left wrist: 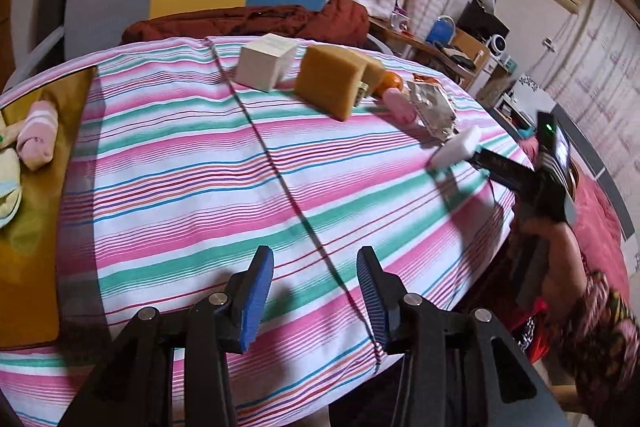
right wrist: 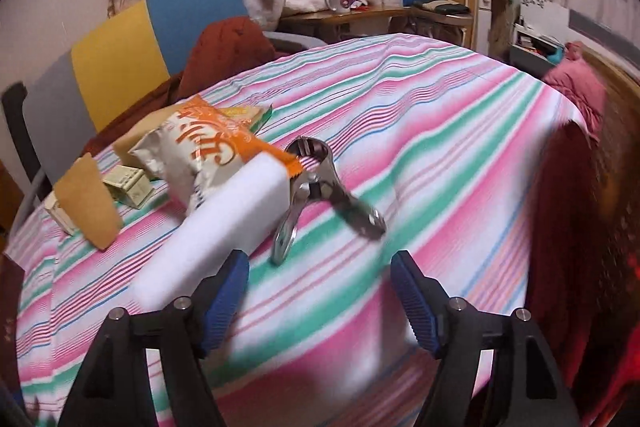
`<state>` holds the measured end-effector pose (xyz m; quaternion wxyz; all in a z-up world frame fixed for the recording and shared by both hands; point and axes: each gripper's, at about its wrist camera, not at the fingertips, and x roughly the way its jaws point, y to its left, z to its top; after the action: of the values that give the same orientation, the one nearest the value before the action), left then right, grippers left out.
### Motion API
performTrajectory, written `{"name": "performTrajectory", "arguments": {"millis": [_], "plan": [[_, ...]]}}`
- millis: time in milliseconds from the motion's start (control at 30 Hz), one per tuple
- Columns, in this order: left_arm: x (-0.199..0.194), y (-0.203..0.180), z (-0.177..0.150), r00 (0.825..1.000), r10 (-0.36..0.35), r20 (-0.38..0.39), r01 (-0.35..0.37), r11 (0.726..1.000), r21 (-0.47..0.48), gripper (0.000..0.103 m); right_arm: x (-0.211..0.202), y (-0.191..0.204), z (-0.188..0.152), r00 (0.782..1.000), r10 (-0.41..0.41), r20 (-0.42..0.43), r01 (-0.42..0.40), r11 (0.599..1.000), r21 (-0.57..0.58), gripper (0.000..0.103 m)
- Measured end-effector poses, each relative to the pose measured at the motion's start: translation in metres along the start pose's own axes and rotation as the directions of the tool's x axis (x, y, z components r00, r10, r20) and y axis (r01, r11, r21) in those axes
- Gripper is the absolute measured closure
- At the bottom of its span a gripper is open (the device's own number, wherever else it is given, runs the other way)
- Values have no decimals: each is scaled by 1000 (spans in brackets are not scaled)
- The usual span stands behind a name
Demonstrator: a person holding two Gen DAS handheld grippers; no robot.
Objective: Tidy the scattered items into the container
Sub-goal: 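Move both tools back over the pile on the striped table, then grasp the white sponge with the left tool while the right tool reaches the silver clip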
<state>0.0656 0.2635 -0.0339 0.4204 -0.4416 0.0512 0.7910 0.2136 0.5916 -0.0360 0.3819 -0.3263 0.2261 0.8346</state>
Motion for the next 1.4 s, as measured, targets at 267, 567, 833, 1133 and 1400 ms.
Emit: {"name": "performTrajectory", "arguments": {"millis": [267, 567, 833, 1133, 1400], "plan": [[4, 0, 2, 1000, 9, -14, -9, 1000, 4, 59, 15, 3, 12, 1000, -8, -11, 8, 999, -50, 21], [8, -5, 12, 999, 42, -4, -42, 999, 30, 58, 23, -1, 16, 998, -22, -53, 18, 997, -79, 21], [13, -7, 16, 998, 61, -7, -61, 997, 46, 58, 36, -4, 23, 996, -46, -79, 35, 990, -138, 22], [16, -5, 16, 997, 72, -13, -72, 997, 38, 58, 51, -11, 35, 995, -22, -93, 3, 978, -208, 21], [18, -10, 15, 998, 65, -17, -64, 997, 51, 58, 40, -2, 24, 996, 20, -89, -40, 973, -225, 36]]}}
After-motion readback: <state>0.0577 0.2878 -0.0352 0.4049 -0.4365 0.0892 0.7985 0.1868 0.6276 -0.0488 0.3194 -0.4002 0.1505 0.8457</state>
